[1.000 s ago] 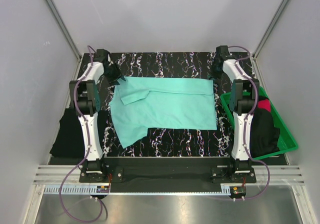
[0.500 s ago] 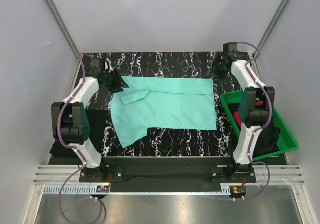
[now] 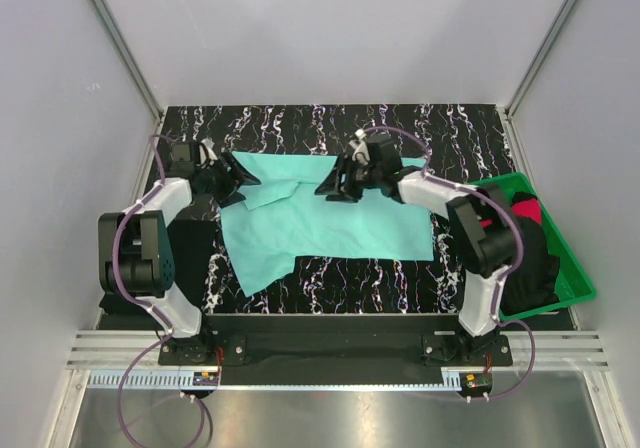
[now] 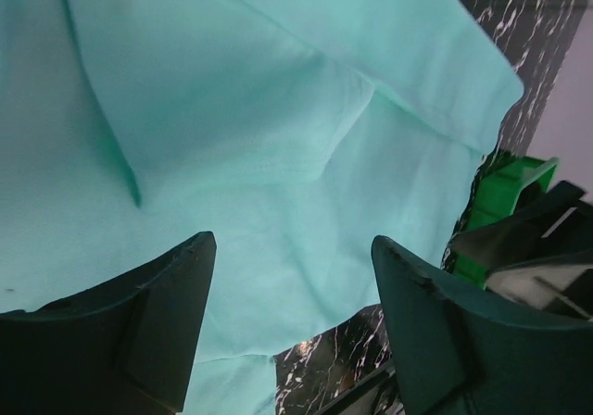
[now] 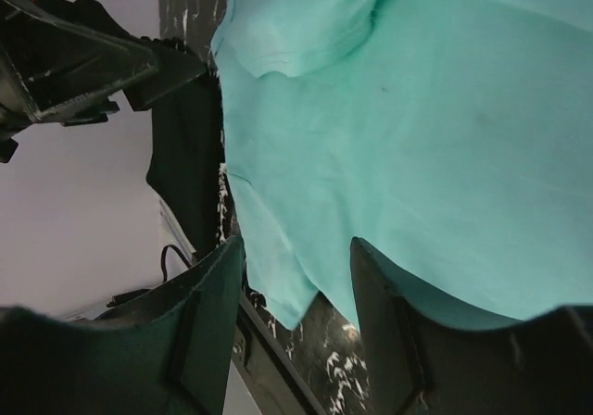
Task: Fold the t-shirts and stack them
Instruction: Fold the tshirt
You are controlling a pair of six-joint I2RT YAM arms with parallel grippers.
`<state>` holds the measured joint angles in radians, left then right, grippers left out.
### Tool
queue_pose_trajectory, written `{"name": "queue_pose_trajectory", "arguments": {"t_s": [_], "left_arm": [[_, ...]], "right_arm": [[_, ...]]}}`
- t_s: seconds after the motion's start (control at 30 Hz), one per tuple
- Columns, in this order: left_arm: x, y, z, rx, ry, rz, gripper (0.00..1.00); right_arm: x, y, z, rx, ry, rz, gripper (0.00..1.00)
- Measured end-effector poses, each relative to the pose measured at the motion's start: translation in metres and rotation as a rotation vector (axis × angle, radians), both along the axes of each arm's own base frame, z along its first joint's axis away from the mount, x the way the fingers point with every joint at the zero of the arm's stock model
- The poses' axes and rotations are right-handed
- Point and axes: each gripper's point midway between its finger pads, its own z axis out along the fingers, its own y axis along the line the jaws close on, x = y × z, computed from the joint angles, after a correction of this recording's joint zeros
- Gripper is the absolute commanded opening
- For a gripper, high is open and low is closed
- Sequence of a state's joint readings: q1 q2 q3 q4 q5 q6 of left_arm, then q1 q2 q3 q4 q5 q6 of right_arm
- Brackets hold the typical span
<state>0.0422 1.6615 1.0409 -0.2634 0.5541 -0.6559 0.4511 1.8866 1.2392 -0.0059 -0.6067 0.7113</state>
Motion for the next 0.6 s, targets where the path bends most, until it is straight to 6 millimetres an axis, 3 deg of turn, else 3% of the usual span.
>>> {"name": "queue_pose_trajectory", "arguments": {"t_s": [0.13, 0.27, 0.6], "left_arm": [[0.007, 0.023, 0.002, -0.01, -0.014, 0.057, 0.63], [0.006, 0.026, -0.002, -0.009, -0.013, 0.064, 0.63], [-0.01, 0.027, -0.024, 0.026, 0.034, 0.043, 0.68]], "right_arm": [[-0.001, 0.041, -0.02, 0.065, 0.017, 0.041, 0.54], [0.011, 0.065, -0.035, 0.089, 0.014, 0.016, 0.49], [0.047, 0.091, -0.06, 0.068, -0.041, -0.046, 0.52]]}}
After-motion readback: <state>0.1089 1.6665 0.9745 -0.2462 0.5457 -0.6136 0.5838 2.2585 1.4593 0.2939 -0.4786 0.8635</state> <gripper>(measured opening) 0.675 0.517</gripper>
